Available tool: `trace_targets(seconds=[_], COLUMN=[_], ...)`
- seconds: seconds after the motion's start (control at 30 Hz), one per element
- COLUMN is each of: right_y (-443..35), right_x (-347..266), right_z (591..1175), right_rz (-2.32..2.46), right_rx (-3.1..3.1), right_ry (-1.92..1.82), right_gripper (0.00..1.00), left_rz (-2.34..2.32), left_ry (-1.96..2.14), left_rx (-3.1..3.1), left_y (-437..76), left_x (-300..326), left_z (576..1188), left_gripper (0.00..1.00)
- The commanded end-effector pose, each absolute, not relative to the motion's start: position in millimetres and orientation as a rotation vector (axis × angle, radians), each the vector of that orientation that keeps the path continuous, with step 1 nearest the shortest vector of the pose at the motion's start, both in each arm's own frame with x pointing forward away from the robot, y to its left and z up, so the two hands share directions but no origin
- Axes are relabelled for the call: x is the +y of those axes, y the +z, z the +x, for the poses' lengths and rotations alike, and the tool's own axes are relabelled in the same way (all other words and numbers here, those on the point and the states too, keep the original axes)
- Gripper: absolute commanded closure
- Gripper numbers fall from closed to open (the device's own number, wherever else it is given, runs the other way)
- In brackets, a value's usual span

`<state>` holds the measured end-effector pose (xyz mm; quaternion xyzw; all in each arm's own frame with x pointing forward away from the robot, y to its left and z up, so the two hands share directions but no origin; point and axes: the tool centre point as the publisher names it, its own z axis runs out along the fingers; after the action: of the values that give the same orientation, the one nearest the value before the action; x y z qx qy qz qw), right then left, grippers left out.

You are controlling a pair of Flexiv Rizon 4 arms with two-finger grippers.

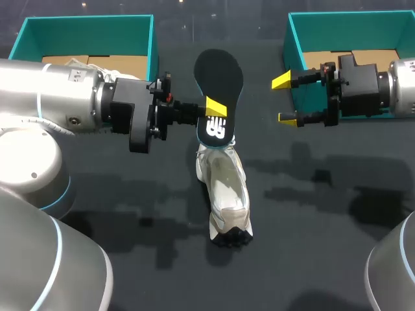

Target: Take the shoe out of the shoebox, open the shoe tongue, remove and reinsert the insole, then place the shoe into the shoebox

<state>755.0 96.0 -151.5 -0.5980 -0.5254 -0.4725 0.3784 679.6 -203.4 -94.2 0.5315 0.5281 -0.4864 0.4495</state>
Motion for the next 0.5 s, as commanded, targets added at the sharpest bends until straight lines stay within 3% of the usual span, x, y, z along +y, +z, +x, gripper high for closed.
trace_targets(seconds=[0.03, 0.5], right_y=[-145, -149], right_x=[112, 157], right_z=[763, 765], right_rz=[-1.528, -1.393], right_rx=[-1.357, -1.344], right_ry=[-1.212, -1.203], right_gripper=[0.0, 0.0], left_rz=[1.294, 1.322], left_ry=[-1.235, -1.133], left_rx=[1.299, 1.235], left_y=[-107, -140], left_x=[-214, -229], left_z=[693, 719], left_gripper=[1.0, 1.0])
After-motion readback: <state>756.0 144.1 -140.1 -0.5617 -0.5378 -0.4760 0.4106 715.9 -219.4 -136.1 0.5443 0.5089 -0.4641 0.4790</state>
